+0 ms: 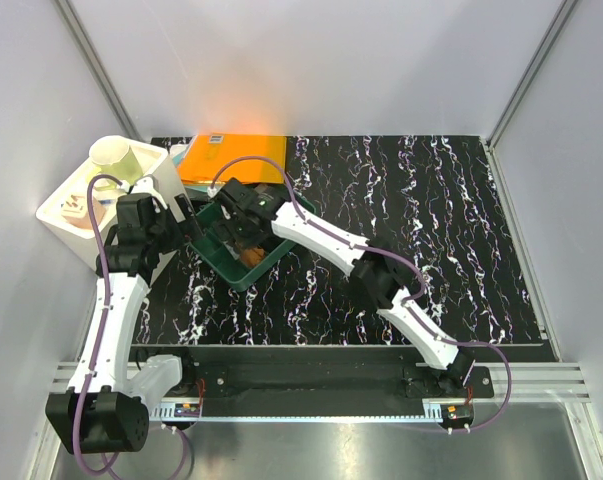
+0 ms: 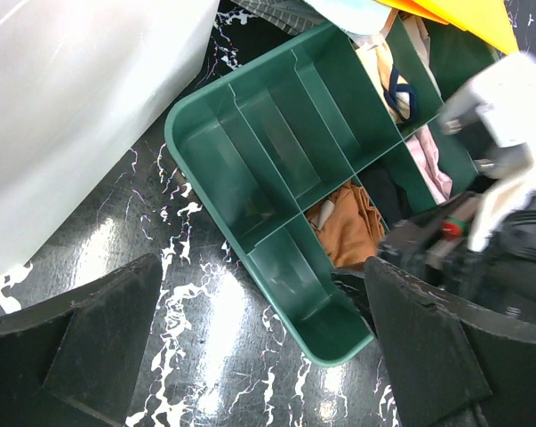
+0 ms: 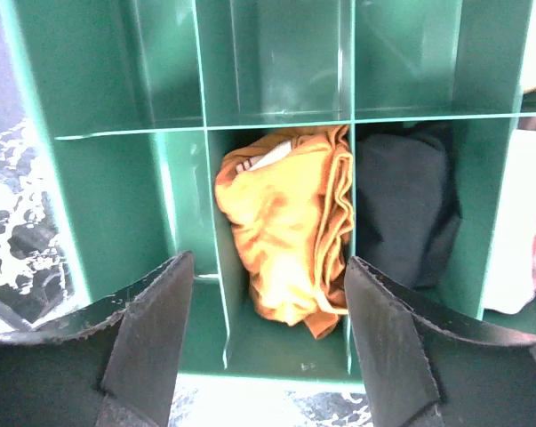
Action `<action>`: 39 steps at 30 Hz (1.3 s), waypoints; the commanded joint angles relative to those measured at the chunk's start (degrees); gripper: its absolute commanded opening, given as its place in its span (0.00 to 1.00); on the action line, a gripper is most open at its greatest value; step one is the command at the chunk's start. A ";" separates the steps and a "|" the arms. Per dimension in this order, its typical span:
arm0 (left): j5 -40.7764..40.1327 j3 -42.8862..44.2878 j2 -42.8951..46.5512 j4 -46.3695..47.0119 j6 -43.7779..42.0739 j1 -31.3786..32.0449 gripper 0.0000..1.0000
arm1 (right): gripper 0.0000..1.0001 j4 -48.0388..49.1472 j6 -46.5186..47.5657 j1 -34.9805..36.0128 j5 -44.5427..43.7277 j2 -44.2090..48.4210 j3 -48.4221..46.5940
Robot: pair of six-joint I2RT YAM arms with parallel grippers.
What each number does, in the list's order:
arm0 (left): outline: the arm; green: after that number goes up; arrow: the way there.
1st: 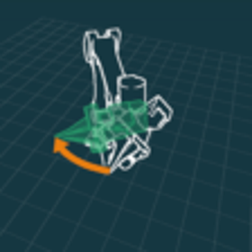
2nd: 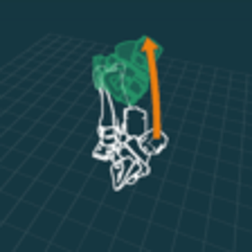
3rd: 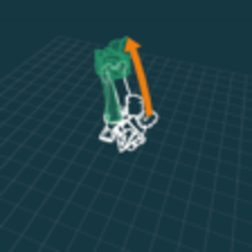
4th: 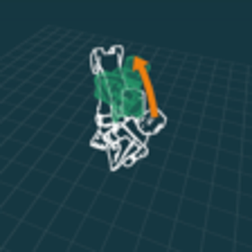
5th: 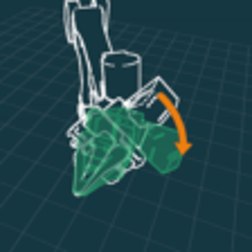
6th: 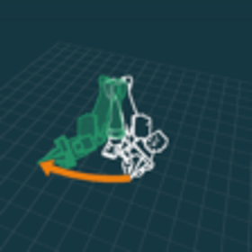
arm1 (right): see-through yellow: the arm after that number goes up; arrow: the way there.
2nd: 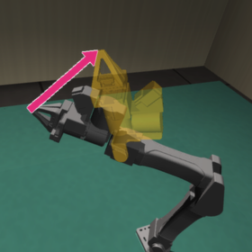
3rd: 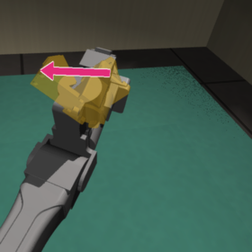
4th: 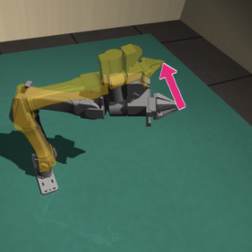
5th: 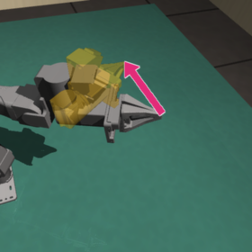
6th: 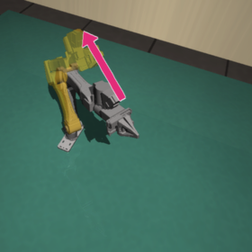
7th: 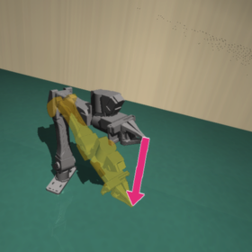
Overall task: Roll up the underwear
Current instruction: Place the underwear in the storage box, then reset both arms
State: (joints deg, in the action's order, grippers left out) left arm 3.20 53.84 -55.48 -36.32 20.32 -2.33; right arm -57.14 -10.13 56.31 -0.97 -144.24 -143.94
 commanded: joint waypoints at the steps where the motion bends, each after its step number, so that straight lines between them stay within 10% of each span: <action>1: 0.49 -0.23 1.26 2.39 -0.36 -0.31 0.99 | 0.68 -0.08 0.20 -0.59 -1.58 4.76 1.29; 8: 0.58 -0.32 1.25 2.39 -0.45 -0.31 0.99 | 0.36 2.12 -0.15 -0.68 -0.79 3.45 3.93; 23: 0.49 -0.67 1.34 2.39 -0.36 -0.22 0.99 | 0.20 6.17 -0.50 -1.21 2.10 -0.96 9.81; 29: 0.14 -0.67 1.52 2.39 -0.45 -0.22 0.99 | 0.29 7.14 -0.41 -1.29 1.50 4.22 9.38; 34: -0.22 -0.67 2.31 2.74 -0.80 -0.22 0.99 | 0.64 7.40 -0.24 -1.29 1.76 10.73 8.76; 39: 0.49 -1.11 4.07 3.88 -1.68 -0.31 0.99 | 0.76 10.71 -0.76 -3.05 1.32 20.39 17.41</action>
State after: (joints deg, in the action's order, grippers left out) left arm 3.18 53.10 -53.63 -36.12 20.18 -2.33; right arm -51.09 -10.63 55.24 0.99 -136.07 -132.73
